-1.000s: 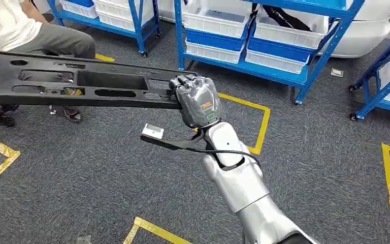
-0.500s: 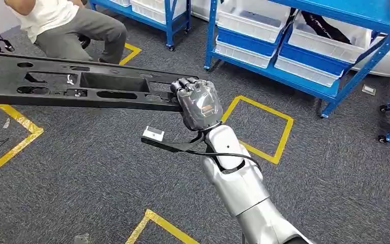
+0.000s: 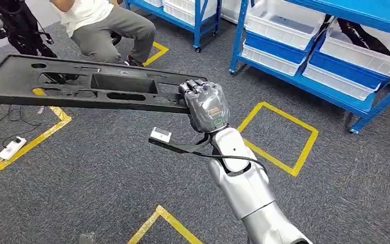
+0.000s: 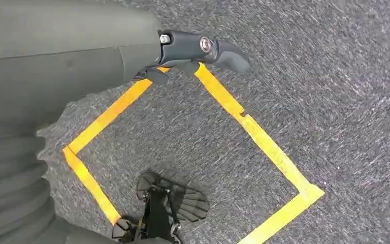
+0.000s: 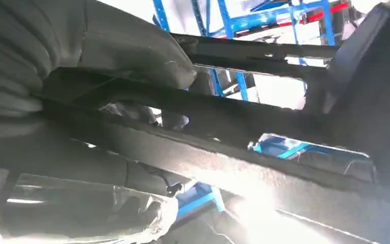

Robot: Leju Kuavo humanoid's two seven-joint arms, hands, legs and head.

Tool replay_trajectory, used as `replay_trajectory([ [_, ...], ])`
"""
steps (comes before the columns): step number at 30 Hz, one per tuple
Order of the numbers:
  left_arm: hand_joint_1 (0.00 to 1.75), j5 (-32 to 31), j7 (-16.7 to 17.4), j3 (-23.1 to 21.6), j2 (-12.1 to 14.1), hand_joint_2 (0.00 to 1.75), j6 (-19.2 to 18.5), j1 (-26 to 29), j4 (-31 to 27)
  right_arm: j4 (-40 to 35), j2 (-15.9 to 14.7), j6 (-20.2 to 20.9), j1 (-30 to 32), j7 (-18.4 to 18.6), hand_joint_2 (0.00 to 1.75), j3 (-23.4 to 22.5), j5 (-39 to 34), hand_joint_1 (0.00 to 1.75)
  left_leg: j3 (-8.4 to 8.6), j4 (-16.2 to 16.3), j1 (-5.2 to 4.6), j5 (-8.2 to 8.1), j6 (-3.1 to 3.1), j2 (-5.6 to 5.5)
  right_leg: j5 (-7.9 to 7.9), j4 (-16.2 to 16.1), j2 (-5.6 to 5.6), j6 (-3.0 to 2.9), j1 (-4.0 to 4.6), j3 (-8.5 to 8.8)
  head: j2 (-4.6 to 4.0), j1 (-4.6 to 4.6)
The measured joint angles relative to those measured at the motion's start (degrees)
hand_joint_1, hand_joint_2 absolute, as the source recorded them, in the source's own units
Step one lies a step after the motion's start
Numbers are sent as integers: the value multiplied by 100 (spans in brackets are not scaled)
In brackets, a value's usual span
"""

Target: Take the parts from the cabinet and place them on the table.

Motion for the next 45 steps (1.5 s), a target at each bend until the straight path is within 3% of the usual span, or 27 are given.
replay_trajectory([
  [2, 0, 0, 2, 0, 9, 175, 0, -1, 0, 0, -9, 0, 27, 0, 175, 0, 0, 171, -431, 914, 11, -417, -46, 76, -10, 0, -115, -16, 41, 1, 0, 9],
  [4, 0, 2, 9, 0, 7, 175, 0, 8, 0, 0, -9, 0, 72, 0, 175, 0, 0, 171, -563, 1229, 38, -426, -92, 105, -18, 6, -227, -20, 42, 1, 0, -6],
  [5, 0, 4, 11, 0, 11, 175, 0, 7, 0, 2, -9, -2, 92, 0, 175, 0, 2, 171, -418, 955, 53, -245, -103, 131, -28, 17, -274, -27, 43, 7, 0, -9],
  [7, 0, 2, 29, 0, 22, 175, 2, 7, 0, 0, -9, -11, 118, 0, 175, 0, 9, 171, 180, -124, 66, 244, -107, 292, -85, 53, -358, 15, 40, 31, 0, -13],
  [8, 0, -65, 197, -2, 16, 175, -35, 4, 0, 0, -9, -15, 119, 4, 175, 0, 15, 171, 343, -428, 29, 196, -96, 502, -114, 72, -386, 51, 71, 23, 0, -7],
  [9, 0, -205, 548, -30, 13, 175, -135, -8, 2, -15, -22, -20, 116, 37, 175, 0, 48, 171, 345, -462, 3, 211, -23, 412, -140, 111, -425, 84, 139, -9, 0, -17],
  [11, 0, -370, 1144, -123, 15, 175, -284, -8, 2, -57, -39, -17, 181, 72, 175, 0, 101, 171, 322, -445, -20, 195, 29, 321, -159, 102, -493, 125, 125, 10, 0, 11],
  [13, 0, -407, 1336, -151, 15, 175, -361, 8, 2, -109, -44, -4, 205, 85, 175, 0, 116, 171, 348, -509, -5, 227, 104, 211, -212, 127, -567, 191, 169, 24, 0, 4],
  [14, 0, -407, 1388, -160, 4, 175, -380, 7, 2, -147, -55, 4, 211, 85, 175, 0, 127, 171, 357, -527, 16, 245, 136, 174, -300, 244, -392, 204, 110, -67, 0, 9],
  [16, 0, -407, 1440, -179, 7, 175, -382, -5, 2, -197, -87, 9, 228, 83, 175, 2, 136, 171, 343, -544, 34, 271, 196, 90, -655, 1034, -116, 162, 62, -424, 0, 24],
  [18, 0, -407, 1475, -181, 7, 175, -387, -2, 2, -201, -142, 20, 293, 85, 175, 0, 136, 171, 333, -543, 44, 273, 199, -36, -935, 1945, -62, 193, 23, -861, 0, 35],
  [19, 0, -409, 1504, -184, 7, 175, -404, 3, 2, -203, -162, 31, 327, 85, 175, 0, 136, 171, 333, -542, 51, 275, 196, -101, -918, 2035, -61, 245, -1, -924, 0, 37],
  [21, 0, -409, 1591, -184, 4, 175, -461, 7, 2, -203, -173, 81, 338, 61, 175, 0, 107, 171, 333, -536, 85, 284, 177, -229, -604, 1404, -53, 387, -51, -645, 0, 37],
  [23, 0, -422, 1771, -184, -4, 175, -571, 5, 2, -205, -173, 105, 330, -2, 175, 4, 65, 171, 325, -535, 121, 298, 105, -347, -176, 300, 202, 528, -163, -136, 0, 39],
  [24, 0, -442, 1869, -188, 2, 175, -610, -1, 2, -205, -173, 116, 326, -18, 175, 11, 50, 171, 293, -516, 99, 301, 41, -410, -175, 184, 289, 483, -124, -83, 0, 44],
  [27, 0, -500, 2011, -190, -11, 175, -638, 42, 2, -205, -166, 138, 326, -20, 175, 18, 44, 171, 288, -616, 139, 377, -82, -514, -140, 199, 174, 348, -47, -84, 0, 39],
  [28, 0, -525, 2022, -190, -9, 175, -638, 53, 2, -205, -146, 140, 323, -17, 175, 26, 44, 171, 273, -621, 147, 388, -116, -517, -101, 168, 113, 287, -112, -64, 0, 37],
  [30, 0, -540, 2024, -197, -7, 175, -634, 50, 2, -219, -129, 160, 328, -7, 175, 37, 44, 171, 123, -238, 107, 114, -110, -12, -75, 126, 23, 139, -111, -39, 0, -42],
  [33, 0, -548, 2024, -227, -7, 175, -636, 42, 2, -225, -133, 179, 342, -2, 175, 57, 44, 171, -526, 1183, 102, -525, -110, 91, -85, 123, -151, 73, -9, -46, 0, -46],
  [34, 0, -549, 2024, -232, -7, 175, -636, 47, 2, -225, -133, 184, 351, -2, 175, 63, 44, 171, -598, 1358, 102, -534, -103, 100, -90, 125, -203, 65, 14, -43, 0, -44],
  [35, 0, -549, 2024, -234, -7, 175, -634, 48, 2, -225, -133, 186, 356, -2, 175, 63, 44, 171, -524, 1228, 101, -419, -87, 109, -100, 127, -256, 53, 32, -36, 0, -44],
  [37, 0, -549, 2024, -247, 2, 175, -634, 46, 2, -225, -133, 188, 354, -2, 175, 63, 46, 171, -39, 332, 88, 37, -24, 195, -128, 133, -352, 24, 57, 2, 0, -44],
  [38, 0, -549, 2024, -258, 7, 175, -634, 45, 2, -236, -133, 188, 355, -2, 175, 66, 46, 171, 238, -162, 51, 239, 29, 386, -152, 136, -388, 34, 75, 27, 0, -50],
  [39, 0, -549, 2024, -267, 9, 175, -634, 34, 2, -238, -133, 188, 352, -2, 175, 63, 46, 171, 364, -356, -49, 167, 57, 654, -173, 143, -430, 58, 141, 25, 0, -44],
  [43, 0, -527, 2022, -269, 9, 175, -623, 23, 2, -240, -135, 210, 328, -9, 175, 66, 26, 171, 313, -464, -81, 217, 162, 391, -198, 117, -688, 130, 175, 50, 0, -46],
  [44, 0, -503, 2017, -269, 7, 175, -621, 24, 2, -245, -129, 212, 312, -40, 175, 66, -13, 171, 373, -549, 1, 270, 226, 322, -264, 156, -635, 163, 186, -15, 0, -24],
  [45, 0, -474, 2007, -264, 2, 175, -621, 21, 2, -241, -129, 214, 276, -87, 175, 76, -76, 171, 379, -594, -15, 306, 277, 263, -403, 380, -359, 150, 147, -73, 0, -24],
])
